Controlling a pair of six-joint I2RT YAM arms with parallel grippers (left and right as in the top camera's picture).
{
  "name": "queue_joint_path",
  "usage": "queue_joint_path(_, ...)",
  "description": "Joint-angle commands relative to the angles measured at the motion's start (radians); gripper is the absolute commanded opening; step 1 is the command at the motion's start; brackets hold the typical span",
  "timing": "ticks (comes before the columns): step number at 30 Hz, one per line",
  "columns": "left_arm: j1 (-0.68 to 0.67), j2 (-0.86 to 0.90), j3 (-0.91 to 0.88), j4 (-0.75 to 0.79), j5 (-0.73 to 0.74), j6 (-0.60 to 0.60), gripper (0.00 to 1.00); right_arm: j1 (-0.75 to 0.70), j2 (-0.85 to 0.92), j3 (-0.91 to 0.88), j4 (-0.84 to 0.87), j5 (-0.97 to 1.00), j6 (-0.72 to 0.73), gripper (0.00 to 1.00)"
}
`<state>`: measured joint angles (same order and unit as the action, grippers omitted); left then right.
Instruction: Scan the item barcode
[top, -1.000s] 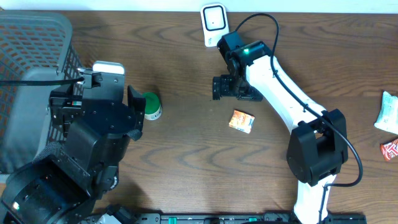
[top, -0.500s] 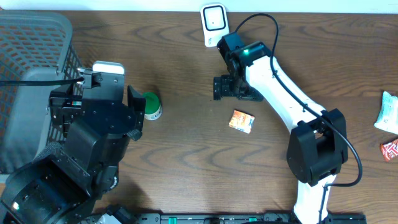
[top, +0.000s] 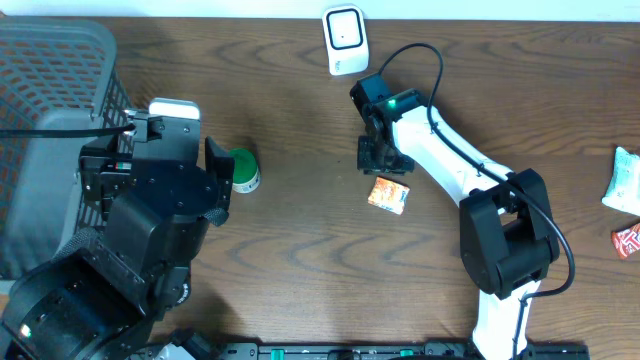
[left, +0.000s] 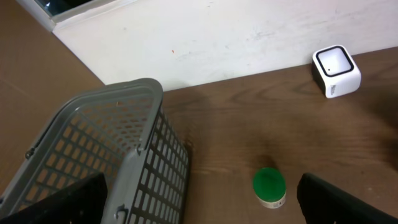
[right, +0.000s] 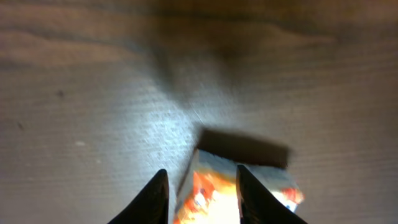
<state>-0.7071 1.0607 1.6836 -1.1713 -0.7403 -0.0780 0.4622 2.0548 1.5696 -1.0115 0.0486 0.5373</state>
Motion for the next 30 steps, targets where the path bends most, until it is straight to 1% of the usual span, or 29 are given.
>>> queue_joint_path(1, 0.003, 0.003, 0.006, -0.003, -0.02, 0.005, 0.98, 0.004, 0.0, -0.002, 0.03, 0.013, 0.008, 0.36)
queue_joint_path(2, 0.003, 0.003, 0.006, -0.003, -0.02, 0.005, 0.98, 0.004, 0.0, -0.003, 0.037, 0.013, 0.008, 0.41)
queue_joint_path(3, 0.003, 0.003, 0.006, -0.003, -0.02, 0.005, 0.98, 0.004, 0.0, -0.003, 0.04, 0.013, 0.008, 0.43)
queue_joint_path(4, 0.003, 0.003, 0.006, -0.003, -0.02, 0.005, 0.98, 0.004, 0.0, -0.003, 0.04, 0.013, 0.008, 0.43)
queue_joint_path(5, 0.003, 0.003, 0.006, -0.003, -0.02, 0.005, 0.98, 0.004, 0.0, -0.003, 0.039, 0.013, 0.008, 0.4)
queue_joint_path(8, 0.003, 0.003, 0.006, -0.003, -0.02, 0.005, 0.98, 0.004, 0.0, -0.014, 0.031, 0.014, 0.026, 0.24)
queue_joint_path(10, 0.003, 0.003, 0.006, -0.003, -0.02, 0.005, 0.98, 0.003, 0.0, -0.022, 0.006, 0.013, 0.066, 0.11)
queue_joint_path(11, 0.003, 0.003, 0.006, -0.003, -0.02, 0.005, 0.98, 0.003, 0.0, -0.022, -0.019, 0.013, 0.09, 0.02)
queue_joint_path(14, 0.003, 0.003, 0.006, -0.003, -0.02, 0.005, 0.98, 0.003, 0.0, -0.022, -0.069, 0.008, 0.121, 0.02)
queue_joint_path(17, 0.003, 0.003, 0.006, -0.003, -0.02, 0.005, 0.98, 0.002, 0.0, -0.022, -0.098, -0.059, 0.121, 0.02)
queue_joint_path(20, 0.003, 0.003, 0.006, -0.003, -0.02, 0.005, 0.98, 0.001, 0.0, -0.022, -0.116, -0.081, 0.124, 0.02)
queue_joint_path(25, 0.003, 0.003, 0.006, -0.003, -0.02, 0.005, 0.98, 0.001, 0.0, -0.024, -0.168, -0.034, 0.161, 0.02)
queue_joint_path(27, 0.003, 0.003, 0.006, -0.003, -0.02, 0.005, 0.98, 0.001, 0.0, -0.035, -0.178, 0.017, 0.207, 0.01)
queue_joint_path(30, 0.003, 0.003, 0.006, -0.003, -0.02, 0.005, 0.98, 0.001, 0.0, -0.066, -0.139, 0.043, 0.233, 0.06)
